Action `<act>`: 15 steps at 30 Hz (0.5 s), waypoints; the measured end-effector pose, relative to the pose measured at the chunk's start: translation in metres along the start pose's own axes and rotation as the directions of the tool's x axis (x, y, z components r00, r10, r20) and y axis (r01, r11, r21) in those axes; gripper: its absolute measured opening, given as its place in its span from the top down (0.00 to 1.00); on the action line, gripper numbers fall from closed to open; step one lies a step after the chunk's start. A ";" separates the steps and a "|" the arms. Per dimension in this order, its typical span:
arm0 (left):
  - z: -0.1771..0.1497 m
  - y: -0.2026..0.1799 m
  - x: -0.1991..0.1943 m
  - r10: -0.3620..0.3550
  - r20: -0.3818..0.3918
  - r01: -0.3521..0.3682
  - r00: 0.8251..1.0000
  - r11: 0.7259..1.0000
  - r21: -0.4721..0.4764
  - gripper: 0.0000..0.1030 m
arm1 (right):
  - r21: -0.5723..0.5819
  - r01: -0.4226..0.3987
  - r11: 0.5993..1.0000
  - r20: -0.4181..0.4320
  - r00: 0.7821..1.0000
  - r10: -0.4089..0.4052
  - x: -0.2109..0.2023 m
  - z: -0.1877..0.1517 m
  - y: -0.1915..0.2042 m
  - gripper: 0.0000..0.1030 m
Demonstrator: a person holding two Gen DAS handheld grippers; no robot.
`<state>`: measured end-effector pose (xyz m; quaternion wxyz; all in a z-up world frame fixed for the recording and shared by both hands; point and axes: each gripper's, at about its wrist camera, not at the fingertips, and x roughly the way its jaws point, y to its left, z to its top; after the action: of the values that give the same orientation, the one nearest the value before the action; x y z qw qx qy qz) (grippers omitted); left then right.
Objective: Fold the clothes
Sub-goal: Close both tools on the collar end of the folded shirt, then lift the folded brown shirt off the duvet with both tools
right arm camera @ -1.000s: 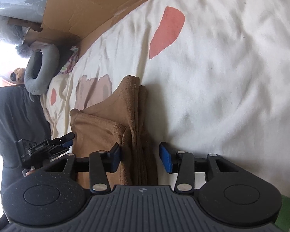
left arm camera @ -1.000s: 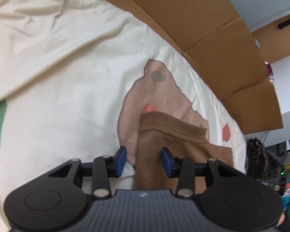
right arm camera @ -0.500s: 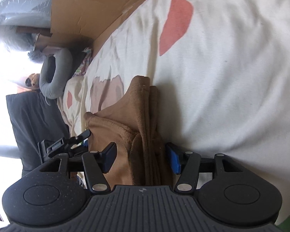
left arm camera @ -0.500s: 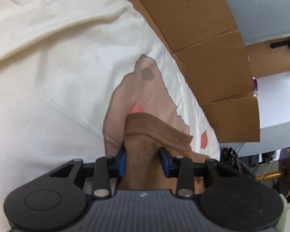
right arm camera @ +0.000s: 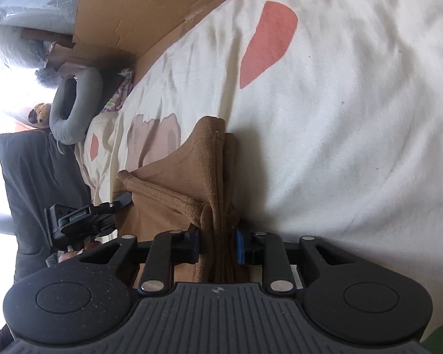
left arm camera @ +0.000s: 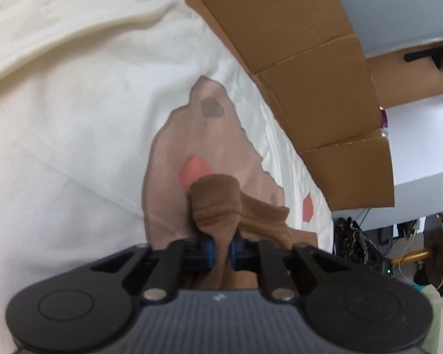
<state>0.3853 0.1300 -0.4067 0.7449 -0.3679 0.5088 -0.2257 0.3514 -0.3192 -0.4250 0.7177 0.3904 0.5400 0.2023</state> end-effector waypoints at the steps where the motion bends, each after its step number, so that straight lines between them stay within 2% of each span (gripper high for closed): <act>1: 0.000 -0.002 -0.002 0.003 0.003 -0.003 1.000 1.000 0.008 0.94 | -0.005 0.011 1.000 0.003 1.000 -0.011 -0.001 -0.001 0.003 0.80; 15: -0.010 -0.067 -0.033 0.089 0.031 -0.092 0.996 0.988 0.124 0.96 | -0.088 0.123 0.988 0.072 0.991 -0.117 -0.020 -0.015 0.059 0.84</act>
<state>0.3664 0.1080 -0.3370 0.7824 -0.2997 0.5003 -0.2186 0.3382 -0.2921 -0.3686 0.7634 0.3302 0.5284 0.1703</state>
